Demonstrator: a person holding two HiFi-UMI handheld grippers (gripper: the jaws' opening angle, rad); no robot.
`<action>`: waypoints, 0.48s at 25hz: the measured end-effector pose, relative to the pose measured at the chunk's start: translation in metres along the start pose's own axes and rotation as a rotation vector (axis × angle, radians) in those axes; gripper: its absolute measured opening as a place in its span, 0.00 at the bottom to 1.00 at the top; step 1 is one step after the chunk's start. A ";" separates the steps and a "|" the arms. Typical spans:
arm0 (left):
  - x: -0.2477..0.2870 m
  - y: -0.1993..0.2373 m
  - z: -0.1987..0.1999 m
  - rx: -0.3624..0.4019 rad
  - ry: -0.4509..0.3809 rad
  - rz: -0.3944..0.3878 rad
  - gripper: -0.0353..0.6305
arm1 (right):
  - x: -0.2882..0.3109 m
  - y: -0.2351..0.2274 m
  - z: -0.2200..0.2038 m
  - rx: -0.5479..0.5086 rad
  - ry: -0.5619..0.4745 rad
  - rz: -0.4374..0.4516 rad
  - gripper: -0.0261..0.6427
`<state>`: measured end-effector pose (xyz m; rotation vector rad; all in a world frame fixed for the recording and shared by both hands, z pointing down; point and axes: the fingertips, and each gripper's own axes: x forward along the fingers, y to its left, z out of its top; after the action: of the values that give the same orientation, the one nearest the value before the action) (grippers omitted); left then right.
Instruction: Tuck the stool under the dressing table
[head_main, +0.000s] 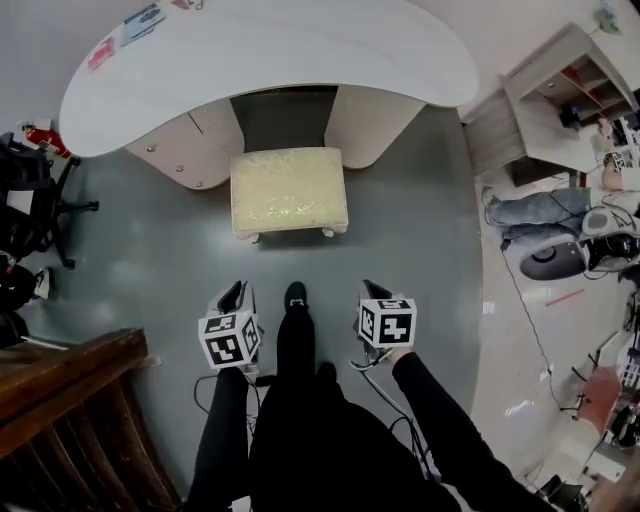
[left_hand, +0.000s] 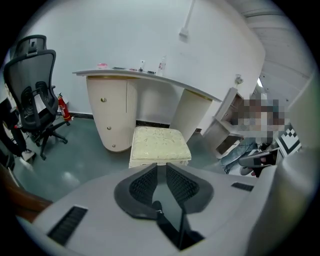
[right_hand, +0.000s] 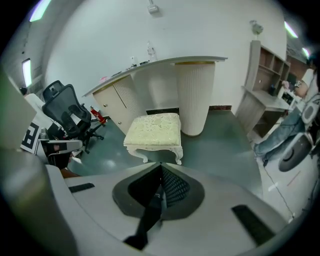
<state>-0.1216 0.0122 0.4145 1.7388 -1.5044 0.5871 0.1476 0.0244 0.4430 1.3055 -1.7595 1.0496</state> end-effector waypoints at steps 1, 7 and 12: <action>0.009 0.005 -0.003 -0.012 0.011 0.002 0.14 | 0.009 -0.001 0.002 -0.003 0.010 -0.006 0.05; 0.067 0.027 -0.026 -0.055 0.085 0.003 0.06 | 0.069 -0.011 0.011 -0.025 0.059 -0.032 0.05; 0.107 0.045 -0.046 -0.091 0.131 0.021 0.06 | 0.120 -0.022 0.003 -0.022 0.106 -0.041 0.05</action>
<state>-0.1376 -0.0207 0.5341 1.5867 -1.4372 0.6207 0.1392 -0.0304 0.5515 1.2449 -1.6548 1.0545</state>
